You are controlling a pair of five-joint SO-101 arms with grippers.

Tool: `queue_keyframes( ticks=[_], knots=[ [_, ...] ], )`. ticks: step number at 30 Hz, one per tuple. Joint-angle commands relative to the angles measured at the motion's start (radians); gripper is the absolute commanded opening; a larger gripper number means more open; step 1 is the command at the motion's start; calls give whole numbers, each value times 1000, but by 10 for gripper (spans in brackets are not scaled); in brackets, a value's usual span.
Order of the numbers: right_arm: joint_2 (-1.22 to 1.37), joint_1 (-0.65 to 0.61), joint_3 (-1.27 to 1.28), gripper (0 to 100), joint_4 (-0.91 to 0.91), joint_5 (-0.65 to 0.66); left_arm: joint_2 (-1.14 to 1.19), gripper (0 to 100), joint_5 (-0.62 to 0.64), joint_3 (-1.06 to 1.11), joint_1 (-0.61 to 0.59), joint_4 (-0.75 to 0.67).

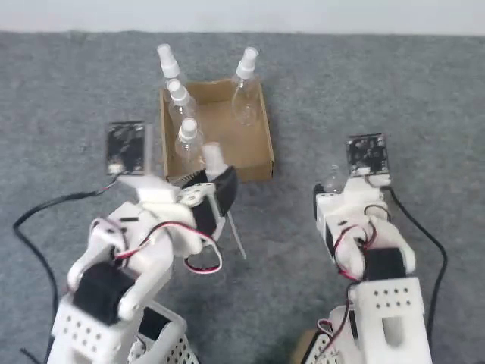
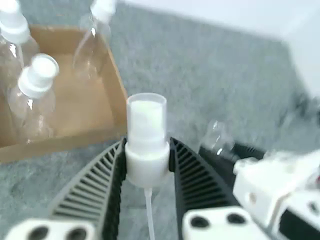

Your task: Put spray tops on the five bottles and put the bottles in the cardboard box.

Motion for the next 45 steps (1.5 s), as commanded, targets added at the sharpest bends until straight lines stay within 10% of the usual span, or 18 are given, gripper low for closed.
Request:
queue_keyframes(
  ticks=[1,45],
  knots=[
    [-151,-44,25,83,1,29,-124,10,28,38,-51,-89],
    [-691,-260,330,83,-2,114,-658,10,281,460,-279,-494]
  ],
)
